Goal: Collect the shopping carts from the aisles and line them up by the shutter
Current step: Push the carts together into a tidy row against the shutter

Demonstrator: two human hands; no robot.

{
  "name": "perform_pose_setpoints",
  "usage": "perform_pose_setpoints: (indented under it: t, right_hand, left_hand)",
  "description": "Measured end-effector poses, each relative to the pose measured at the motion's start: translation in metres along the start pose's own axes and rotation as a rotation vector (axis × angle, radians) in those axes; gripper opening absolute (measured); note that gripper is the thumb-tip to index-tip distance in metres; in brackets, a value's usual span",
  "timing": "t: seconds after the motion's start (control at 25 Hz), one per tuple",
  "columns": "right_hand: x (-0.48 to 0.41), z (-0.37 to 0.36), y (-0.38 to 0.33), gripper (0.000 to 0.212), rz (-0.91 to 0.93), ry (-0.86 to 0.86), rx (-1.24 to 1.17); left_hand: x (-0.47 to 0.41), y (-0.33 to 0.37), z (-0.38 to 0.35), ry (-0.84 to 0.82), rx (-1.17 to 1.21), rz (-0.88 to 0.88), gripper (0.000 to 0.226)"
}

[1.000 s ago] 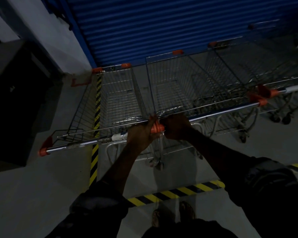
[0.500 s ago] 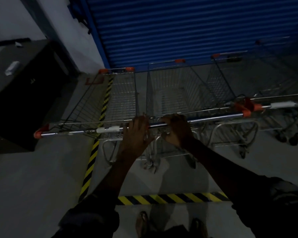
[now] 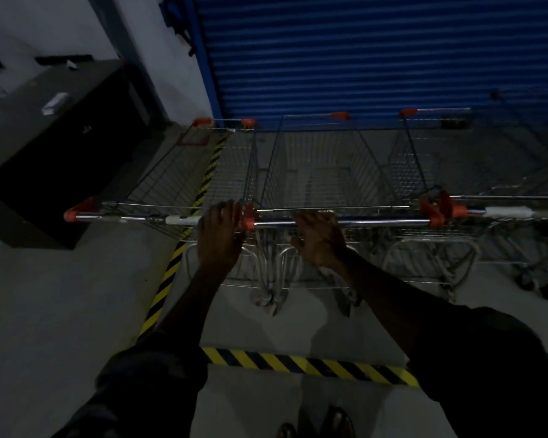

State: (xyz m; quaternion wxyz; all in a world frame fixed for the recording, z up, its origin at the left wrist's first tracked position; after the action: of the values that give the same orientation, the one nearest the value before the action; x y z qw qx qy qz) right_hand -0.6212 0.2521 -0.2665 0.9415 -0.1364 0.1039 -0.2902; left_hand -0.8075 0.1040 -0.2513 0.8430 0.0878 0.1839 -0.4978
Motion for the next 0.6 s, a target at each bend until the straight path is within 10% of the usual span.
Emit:
perform_pose_setpoints:
  t: [0.6]
  right_hand:
    - [-0.023, -0.035, -0.026, 0.050, -0.065, 0.243, -0.231]
  left_hand:
    - [-0.009, -0.057, -0.036, -0.002, -0.002, -0.202, 0.069]
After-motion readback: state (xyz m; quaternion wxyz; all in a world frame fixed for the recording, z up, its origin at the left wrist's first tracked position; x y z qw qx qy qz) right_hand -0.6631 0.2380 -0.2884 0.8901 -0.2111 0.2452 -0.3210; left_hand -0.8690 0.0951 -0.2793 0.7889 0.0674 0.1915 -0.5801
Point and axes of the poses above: each hand's wrist, its own x-axis away from the middle knuckle, its own z-axis out of the back of the hand, y = z × x, the point moved 4 cm from there along -x, towards the middle knuckle, and after that the axes turned 10 degrees about -x, right-handed, at the moved point
